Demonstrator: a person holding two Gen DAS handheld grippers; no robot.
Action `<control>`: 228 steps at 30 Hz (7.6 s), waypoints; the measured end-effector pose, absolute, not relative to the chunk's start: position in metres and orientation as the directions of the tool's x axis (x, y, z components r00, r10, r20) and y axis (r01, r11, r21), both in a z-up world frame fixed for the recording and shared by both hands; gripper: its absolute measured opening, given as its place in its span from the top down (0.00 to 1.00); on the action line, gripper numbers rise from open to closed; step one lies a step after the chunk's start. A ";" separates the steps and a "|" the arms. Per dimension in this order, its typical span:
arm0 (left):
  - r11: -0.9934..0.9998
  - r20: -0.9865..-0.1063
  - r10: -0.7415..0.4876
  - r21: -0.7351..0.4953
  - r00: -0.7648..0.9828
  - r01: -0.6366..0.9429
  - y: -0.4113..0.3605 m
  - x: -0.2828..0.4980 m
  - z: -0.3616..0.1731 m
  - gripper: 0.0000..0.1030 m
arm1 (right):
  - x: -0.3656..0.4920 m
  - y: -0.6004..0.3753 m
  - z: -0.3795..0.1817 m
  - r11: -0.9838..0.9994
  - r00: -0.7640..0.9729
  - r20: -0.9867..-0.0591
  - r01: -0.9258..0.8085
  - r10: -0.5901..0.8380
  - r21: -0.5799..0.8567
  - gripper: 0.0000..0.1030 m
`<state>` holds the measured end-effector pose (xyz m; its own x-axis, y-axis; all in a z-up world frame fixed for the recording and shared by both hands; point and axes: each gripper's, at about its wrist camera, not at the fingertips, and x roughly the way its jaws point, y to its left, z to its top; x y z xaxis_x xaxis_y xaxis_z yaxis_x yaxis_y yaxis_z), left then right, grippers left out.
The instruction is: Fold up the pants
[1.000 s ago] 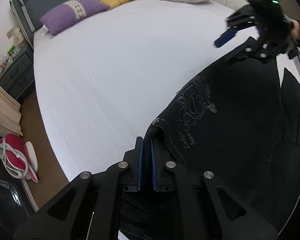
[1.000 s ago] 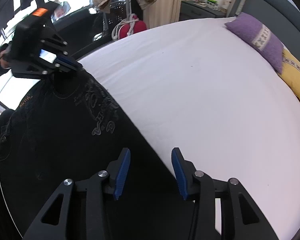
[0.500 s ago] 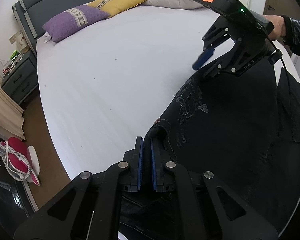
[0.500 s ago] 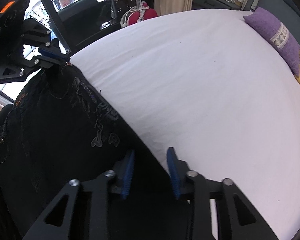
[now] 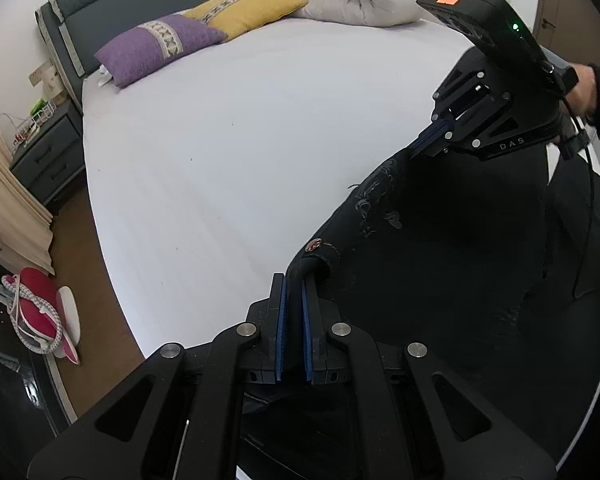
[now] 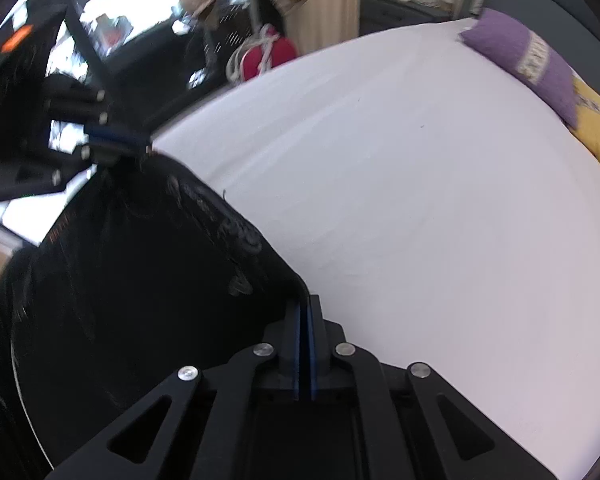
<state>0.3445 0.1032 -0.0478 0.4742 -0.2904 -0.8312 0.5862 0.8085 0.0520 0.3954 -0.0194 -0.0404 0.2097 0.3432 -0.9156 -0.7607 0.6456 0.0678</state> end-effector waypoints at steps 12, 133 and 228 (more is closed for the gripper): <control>0.825 -0.816 -0.315 0.016 0.484 0.564 0.097 0.273 -0.028 0.94 | 0.304 -0.013 -0.018 0.677 0.222 -0.850 -0.710 0.478 0.195 0.96; 0.857 -0.819 -0.494 -0.401 0.293 0.323 0.015 0.090 -0.124 0.57 | 0.310 -0.235 -0.065 0.980 0.459 -0.869 0.148 -0.185 -0.130 0.48; 0.870 -0.819 -0.467 -0.360 0.334 0.337 0.005 0.068 -0.126 0.57 | -0.048 -0.458 -0.048 0.412 0.817 -0.573 0.501 0.066 0.761 0.77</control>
